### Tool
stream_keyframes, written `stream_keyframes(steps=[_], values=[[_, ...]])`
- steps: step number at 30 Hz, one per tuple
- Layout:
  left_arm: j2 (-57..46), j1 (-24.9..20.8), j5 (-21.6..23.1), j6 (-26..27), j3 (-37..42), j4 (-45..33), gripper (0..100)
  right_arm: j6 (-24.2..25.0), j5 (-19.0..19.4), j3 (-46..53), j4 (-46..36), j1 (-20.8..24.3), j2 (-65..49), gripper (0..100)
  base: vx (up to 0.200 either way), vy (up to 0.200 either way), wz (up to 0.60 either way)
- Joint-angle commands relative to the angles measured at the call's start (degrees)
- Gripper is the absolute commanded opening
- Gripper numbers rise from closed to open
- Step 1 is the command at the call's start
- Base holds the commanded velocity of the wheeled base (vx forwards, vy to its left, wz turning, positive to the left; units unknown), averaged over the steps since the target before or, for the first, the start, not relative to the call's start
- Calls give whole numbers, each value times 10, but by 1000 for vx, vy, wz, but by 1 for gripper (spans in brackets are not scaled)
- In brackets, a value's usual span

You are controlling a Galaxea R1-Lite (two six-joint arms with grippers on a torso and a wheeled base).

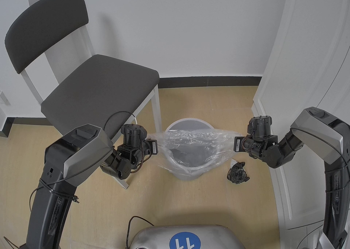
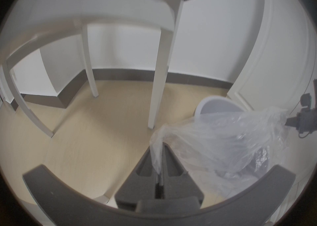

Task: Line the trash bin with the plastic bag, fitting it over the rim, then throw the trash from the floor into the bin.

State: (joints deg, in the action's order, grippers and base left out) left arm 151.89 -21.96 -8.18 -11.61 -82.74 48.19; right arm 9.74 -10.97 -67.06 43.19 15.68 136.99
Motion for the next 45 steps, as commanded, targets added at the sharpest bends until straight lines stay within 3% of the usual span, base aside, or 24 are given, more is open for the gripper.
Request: stream_keyframes(steps=[1, 10, 15, 27, 30, 41, 45], values=[[-3, 4, 0, 0, 3, -43, 0, -2, 1, 4, -35, 1, -4, 0, 0, 0, 0], [4, 6, 4, 2, -1, -42, 0, -9, 0, 1, -37, 1, 6, 0, 0, 0, 0], [43, 3, 4, 7, -3, 24, 0, -10, -1, -7, -28, 2, 37, 0, 0, 0, 0], [51, 8, 6, 25, -1, 38, 0, -12, 1, -10, 3, -1, 57, 0, 0, 0, 0], [45, 23, 11, 39, 3, 76, 0, -12, 1, -5, 12, -2, 52, 0, 0, 0, 0], [-43, 39, 113, 41, 109, 137, 0, -33, 6, 53, 15, -4, -33, 0, 0, 0, 0], [-45, 38, 129, 42, 129, 155, 0, -36, 10, 62, 15, -4, -44, 0, 0, 0, 0]])
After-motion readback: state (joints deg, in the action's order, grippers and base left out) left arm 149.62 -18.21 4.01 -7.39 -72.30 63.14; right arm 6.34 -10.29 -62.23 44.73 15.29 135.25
